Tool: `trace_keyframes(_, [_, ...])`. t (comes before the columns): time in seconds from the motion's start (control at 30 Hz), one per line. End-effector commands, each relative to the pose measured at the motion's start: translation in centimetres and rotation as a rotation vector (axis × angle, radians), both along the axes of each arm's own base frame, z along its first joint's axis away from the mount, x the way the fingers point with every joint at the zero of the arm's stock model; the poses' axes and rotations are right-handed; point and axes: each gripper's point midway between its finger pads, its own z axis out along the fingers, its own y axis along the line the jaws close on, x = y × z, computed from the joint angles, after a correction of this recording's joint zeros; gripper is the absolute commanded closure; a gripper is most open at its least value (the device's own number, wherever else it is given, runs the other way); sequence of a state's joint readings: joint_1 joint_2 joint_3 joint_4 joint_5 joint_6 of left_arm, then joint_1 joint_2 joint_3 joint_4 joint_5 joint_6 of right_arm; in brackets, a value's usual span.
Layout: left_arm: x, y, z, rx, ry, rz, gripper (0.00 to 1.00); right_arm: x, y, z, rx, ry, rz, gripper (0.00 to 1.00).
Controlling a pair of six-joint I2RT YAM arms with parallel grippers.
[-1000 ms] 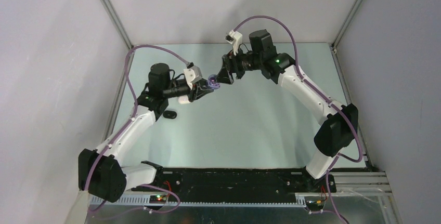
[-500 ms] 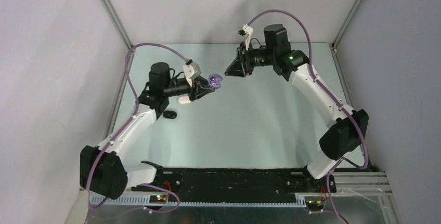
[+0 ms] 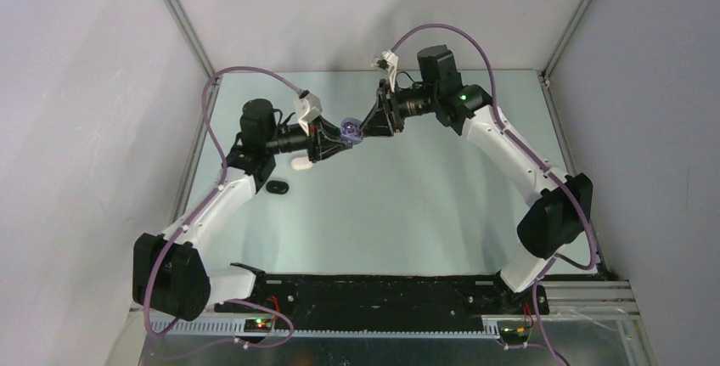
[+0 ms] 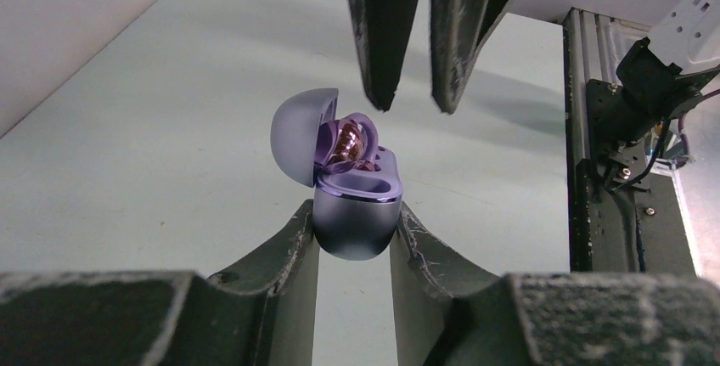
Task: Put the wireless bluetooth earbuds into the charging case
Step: Place the earbud in the charging case.
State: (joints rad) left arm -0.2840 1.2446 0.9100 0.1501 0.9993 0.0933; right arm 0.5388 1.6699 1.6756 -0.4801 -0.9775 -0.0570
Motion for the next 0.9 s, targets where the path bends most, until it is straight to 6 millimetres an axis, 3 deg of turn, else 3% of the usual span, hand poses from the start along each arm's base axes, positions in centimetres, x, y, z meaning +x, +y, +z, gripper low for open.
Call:
trace_keyframes(0.0, [0.1,-0.2,2.8,-0.042,-0.060,-0.023,1.00,0.5,0.6,1.2,0.028,-0.052,0.016,0.68])
trace_keyframes(0.7, [0.1,-0.2,2.7,-0.035,-0.074,-0.033,1.00,1.0,2.5,0.8,0.028,-0.056,0.017,0.71])
trace_keyframes(0.87, [0.1,-0.2,2.6,-0.030,-0.076,-0.034,1.00,1.6,2.3,0.8,0.019,-0.076,-0.011,0.80])
